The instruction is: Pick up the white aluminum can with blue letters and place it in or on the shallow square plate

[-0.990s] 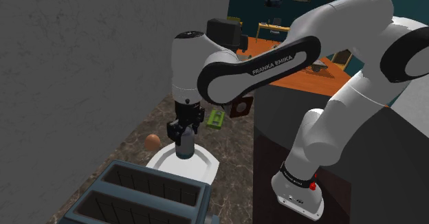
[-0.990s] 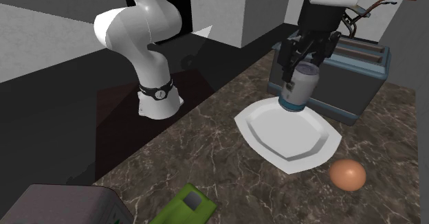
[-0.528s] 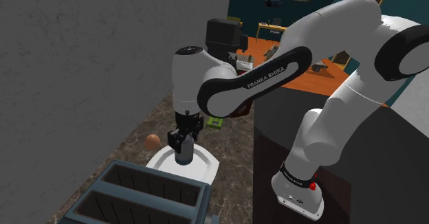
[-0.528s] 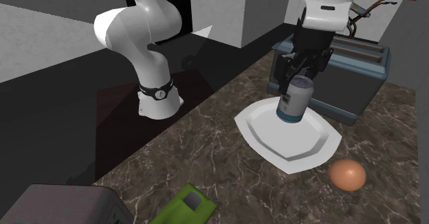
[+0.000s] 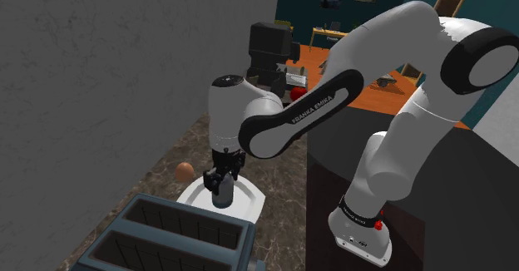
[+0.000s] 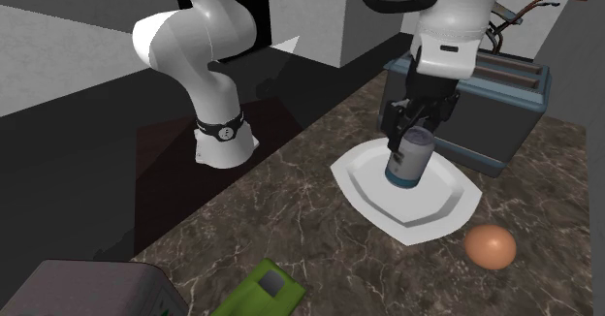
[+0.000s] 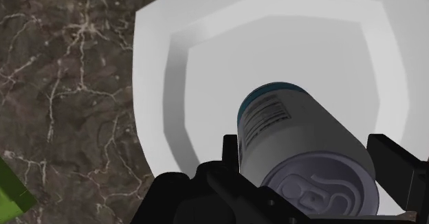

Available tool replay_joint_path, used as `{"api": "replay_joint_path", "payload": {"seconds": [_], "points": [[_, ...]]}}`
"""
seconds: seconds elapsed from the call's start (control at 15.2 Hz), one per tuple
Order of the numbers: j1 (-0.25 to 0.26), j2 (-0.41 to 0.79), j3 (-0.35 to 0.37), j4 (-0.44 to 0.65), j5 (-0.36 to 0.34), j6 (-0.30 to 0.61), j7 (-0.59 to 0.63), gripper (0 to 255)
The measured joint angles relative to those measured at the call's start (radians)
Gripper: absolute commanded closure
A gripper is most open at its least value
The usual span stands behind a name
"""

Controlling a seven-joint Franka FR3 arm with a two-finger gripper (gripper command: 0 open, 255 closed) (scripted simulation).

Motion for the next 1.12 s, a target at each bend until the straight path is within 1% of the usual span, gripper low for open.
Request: {"api": "replay_joint_path", "payload": {"seconds": [0.4, 0.46, 0.86, 0.92, 1.12], "points": [[0.000, 0.007, 0.002, -0.003, -0.004, 0.010, 0.004, 255], [0.000, 0.007, 0.002, -0.003, -0.004, 0.010, 0.004, 0], [0.000, 0.007, 0.002, -0.002, -0.003, 0.011, 0.004, 0], [0.001, -0.002, 0.001, 0.006, 0.001, -0.006, 0.003, 0], [0.005, -0.056, -0.009, 0.051, 0.023, -0.100, -0.015, 0]]}}
